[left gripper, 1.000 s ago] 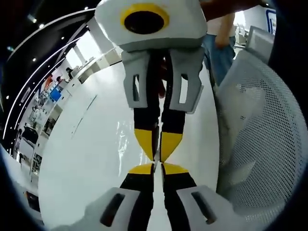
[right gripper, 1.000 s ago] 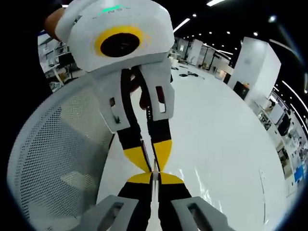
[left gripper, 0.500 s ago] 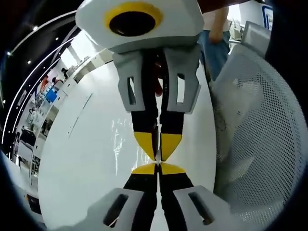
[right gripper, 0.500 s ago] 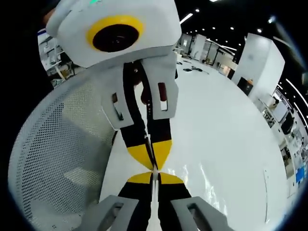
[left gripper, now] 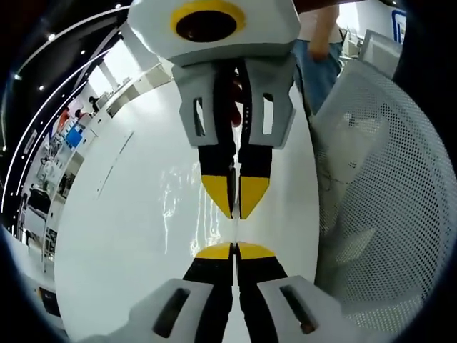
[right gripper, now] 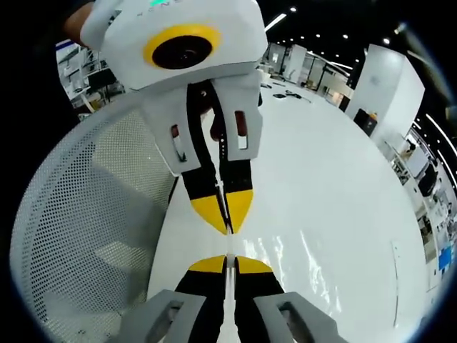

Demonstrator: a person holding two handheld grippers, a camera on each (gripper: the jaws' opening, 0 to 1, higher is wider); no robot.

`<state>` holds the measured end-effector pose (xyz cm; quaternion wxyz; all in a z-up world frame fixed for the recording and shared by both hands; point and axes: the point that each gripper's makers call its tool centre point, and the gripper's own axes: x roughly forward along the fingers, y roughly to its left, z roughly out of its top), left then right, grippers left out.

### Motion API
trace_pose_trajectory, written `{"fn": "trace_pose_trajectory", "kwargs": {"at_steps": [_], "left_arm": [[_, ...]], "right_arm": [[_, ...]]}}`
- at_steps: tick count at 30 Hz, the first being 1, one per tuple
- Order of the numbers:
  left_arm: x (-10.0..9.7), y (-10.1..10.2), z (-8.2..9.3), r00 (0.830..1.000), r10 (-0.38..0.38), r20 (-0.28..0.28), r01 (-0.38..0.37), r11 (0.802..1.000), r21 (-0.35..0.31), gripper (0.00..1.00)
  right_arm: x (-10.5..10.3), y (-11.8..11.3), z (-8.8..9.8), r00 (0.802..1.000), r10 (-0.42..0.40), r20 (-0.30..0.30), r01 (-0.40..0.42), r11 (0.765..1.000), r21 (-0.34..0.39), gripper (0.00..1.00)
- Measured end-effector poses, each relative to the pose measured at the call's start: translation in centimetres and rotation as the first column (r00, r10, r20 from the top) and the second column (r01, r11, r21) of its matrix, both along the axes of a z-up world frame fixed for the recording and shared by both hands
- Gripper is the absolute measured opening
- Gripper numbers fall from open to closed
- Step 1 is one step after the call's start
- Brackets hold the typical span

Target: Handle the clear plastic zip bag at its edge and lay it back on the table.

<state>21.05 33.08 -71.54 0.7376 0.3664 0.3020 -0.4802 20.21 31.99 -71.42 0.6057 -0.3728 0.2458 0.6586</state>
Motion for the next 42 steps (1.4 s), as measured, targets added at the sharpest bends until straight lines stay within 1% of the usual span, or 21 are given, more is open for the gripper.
{"fn": "trace_pose_trajectory", "kwargs": {"at_steps": [2,5,13,16,20,23,25,31,37,41,42], "left_arm": [[0.1,0.0,0.0,1.0,-0.003,0.003,0.003,1.0,0.0,0.0],[0.1,-0.4,0.1,1.0,0.01,-0.008,-0.01,1.0,-0.016,0.03],[0.2,-1.0,0.4,1.0,0.004,-0.004,-0.004,1.0,-0.023,0.01],[0.2,-1.1,0.2,1.0,0.0,0.0,0.0,1.0,-0.013,0.0],[0.2,-1.2,0.3,1.0,-0.001,-0.007,0.001,1.0,-0.02,0.0],[0.5,-1.1,0.4,1.0,-0.007,0.009,0.008,1.0,-0.021,0.0],[0.5,-1.2,0.4,1.0,0.006,-0.003,-0.006,0.999,-0.034,0.0],[0.3,-0.7,-0.3,1.0,0.013,-0.018,-0.013,1.0,-0.02,0.0],[0.2,-0.2,-0.2,0.999,0.026,-0.027,-0.026,1.0,-0.017,0.0],[0.4,0.2,-0.4,0.999,0.035,-0.031,-0.035,0.999,-0.015,0.0],[0.4,0.2,-0.4,0.999,0.037,-0.028,-0.037,0.999,-0.012,0.0]], "right_arm": [[-0.1,0.1,0.0,1.0,0.008,0.008,-0.008,1.0,-0.003,0.0],[-0.1,0.2,0.1,1.0,0.008,0.008,-0.008,1.0,0.003,0.0],[-0.2,0.6,0.5,1.0,0.015,0.011,-0.015,1.0,0.018,0.0],[-0.3,0.7,0.7,1.0,0.012,0.004,-0.012,1.0,0.027,0.0],[-0.1,0.6,0.5,1.0,0.02,0.01,-0.02,0.999,0.025,0.0],[0.3,0.5,0.5,1.0,0.014,0.01,-0.015,0.999,0.033,0.0],[0.4,0.4,0.5,1.0,0.009,0.006,-0.009,0.999,0.033,0.0],[0.3,-0.2,-0.1,1.0,-0.002,-0.001,0.002,1.0,0.02,0.0],[0.3,-0.8,-0.4,1.0,-0.016,-0.012,0.017,1.0,0.018,0.0],[0.6,-0.8,-0.5,0.999,-0.04,-0.024,0.041,0.999,0.024,0.0],[0.6,-0.8,-0.6,0.999,-0.039,-0.019,0.039,0.999,0.023,0.0]]}}
